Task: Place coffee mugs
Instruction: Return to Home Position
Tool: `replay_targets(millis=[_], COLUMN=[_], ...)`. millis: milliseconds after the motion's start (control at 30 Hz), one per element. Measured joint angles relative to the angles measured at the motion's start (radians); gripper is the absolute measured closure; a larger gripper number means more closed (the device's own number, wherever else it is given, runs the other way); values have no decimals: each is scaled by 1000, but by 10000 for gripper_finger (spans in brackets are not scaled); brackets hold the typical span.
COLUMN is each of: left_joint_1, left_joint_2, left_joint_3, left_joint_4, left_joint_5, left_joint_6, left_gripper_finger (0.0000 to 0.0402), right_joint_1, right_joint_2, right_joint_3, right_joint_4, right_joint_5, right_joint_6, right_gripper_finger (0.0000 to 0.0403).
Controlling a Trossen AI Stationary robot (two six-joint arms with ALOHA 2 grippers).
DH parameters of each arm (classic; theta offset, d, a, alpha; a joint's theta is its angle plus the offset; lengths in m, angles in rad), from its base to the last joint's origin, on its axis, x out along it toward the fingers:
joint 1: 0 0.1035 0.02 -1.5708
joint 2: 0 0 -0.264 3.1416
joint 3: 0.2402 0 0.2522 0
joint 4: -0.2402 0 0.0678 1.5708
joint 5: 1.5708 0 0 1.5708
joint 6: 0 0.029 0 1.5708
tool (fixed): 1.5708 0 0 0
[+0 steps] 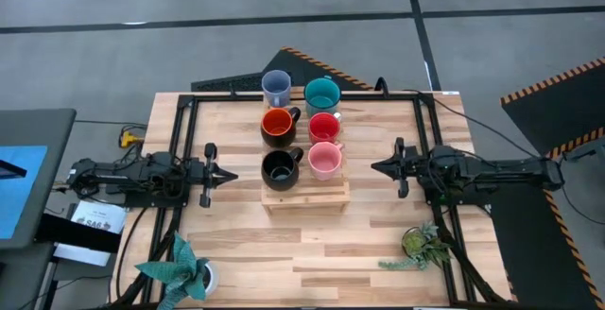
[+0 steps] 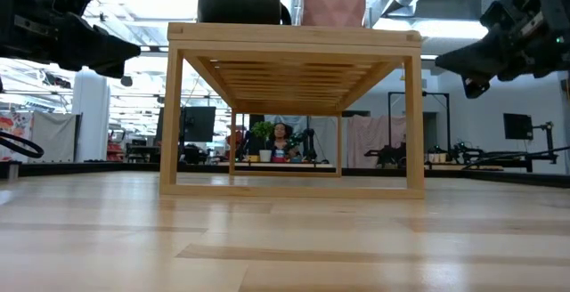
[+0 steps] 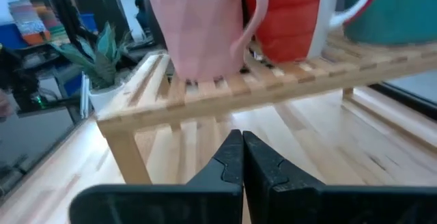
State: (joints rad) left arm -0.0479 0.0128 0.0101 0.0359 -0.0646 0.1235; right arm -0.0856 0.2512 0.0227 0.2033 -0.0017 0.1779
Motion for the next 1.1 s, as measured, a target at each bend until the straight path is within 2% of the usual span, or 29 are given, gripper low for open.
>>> replay_targets(millis=[233,500,1100], left_joint_1=[0,0,0], left_joint_2=[0,0,0], left_joint_3=[0,-1,-2], left_joint_4=[-1,-1,-1], left_joint_5=[0,1,1], left_joint_6=[-13,-15,-15], left_gripper_finger=[401,401,401], right_joint_1=[0,0,0], right_joint_2=[-4,-3,-2], right_joint_3=[-14,-15,-16], right_joint_4=[-12,-177,-184], right_joint_5=[10,14,5], right_joint_6=[-43,5,8], right_gripper_finger=[376,365,363])
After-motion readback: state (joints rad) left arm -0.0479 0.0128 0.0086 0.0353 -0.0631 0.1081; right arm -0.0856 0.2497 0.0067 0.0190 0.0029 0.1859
